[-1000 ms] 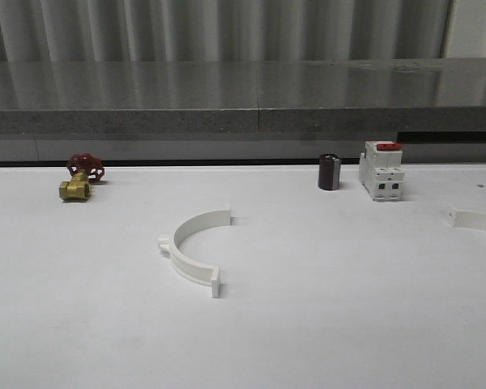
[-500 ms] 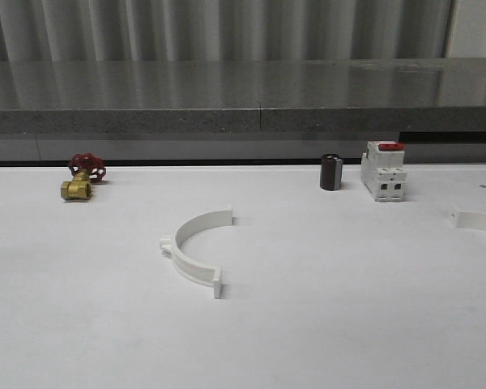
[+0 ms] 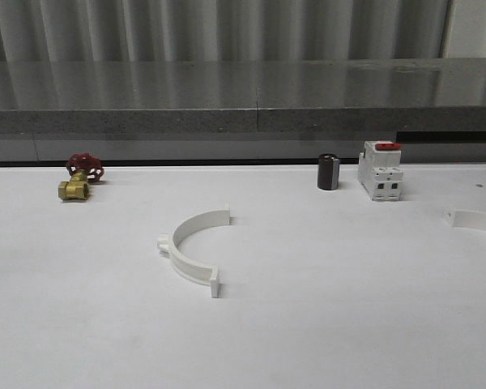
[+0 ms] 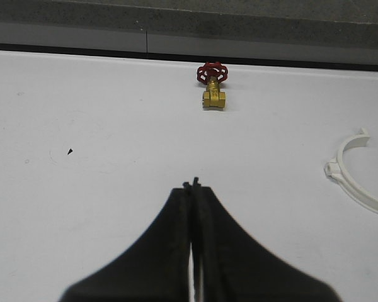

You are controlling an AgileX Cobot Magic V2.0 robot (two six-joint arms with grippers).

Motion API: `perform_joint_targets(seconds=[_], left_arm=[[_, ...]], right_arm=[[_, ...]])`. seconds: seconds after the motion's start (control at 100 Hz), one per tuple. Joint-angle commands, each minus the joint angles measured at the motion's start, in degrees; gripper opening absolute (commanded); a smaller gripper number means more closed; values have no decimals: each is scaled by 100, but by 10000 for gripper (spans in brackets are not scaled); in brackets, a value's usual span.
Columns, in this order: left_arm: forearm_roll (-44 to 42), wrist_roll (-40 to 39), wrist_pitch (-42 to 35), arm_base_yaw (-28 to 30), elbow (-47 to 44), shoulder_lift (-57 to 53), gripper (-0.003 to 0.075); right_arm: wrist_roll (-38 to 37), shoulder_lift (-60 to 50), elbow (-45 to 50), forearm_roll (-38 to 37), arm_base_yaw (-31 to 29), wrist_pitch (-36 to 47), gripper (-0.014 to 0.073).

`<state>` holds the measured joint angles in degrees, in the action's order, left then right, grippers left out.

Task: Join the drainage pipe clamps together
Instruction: 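Move the right gripper over the other white clamp half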

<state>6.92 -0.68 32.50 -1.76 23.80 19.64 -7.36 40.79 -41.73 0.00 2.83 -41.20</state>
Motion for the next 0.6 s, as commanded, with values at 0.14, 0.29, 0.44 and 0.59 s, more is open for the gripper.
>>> perform_joint_targets(seconds=[0.14, 0.29, 0.44, 0.59], left_arm=[[39, 10, -404, 7, 152, 43, -20], [39, 10, -404, 7, 152, 43, -20], [39, 10, -404, 7, 152, 43, -20], [39, 10, -404, 7, 152, 43, -20]], right_arm=[[8, 1105, -457, 66, -20, 194, 136], [8, 1559, -457, 71, -20, 399, 473], [-100, 1987, -494, 77, -22, 660, 545], [-104, 2715, -866, 77, -274, 480, 545]])
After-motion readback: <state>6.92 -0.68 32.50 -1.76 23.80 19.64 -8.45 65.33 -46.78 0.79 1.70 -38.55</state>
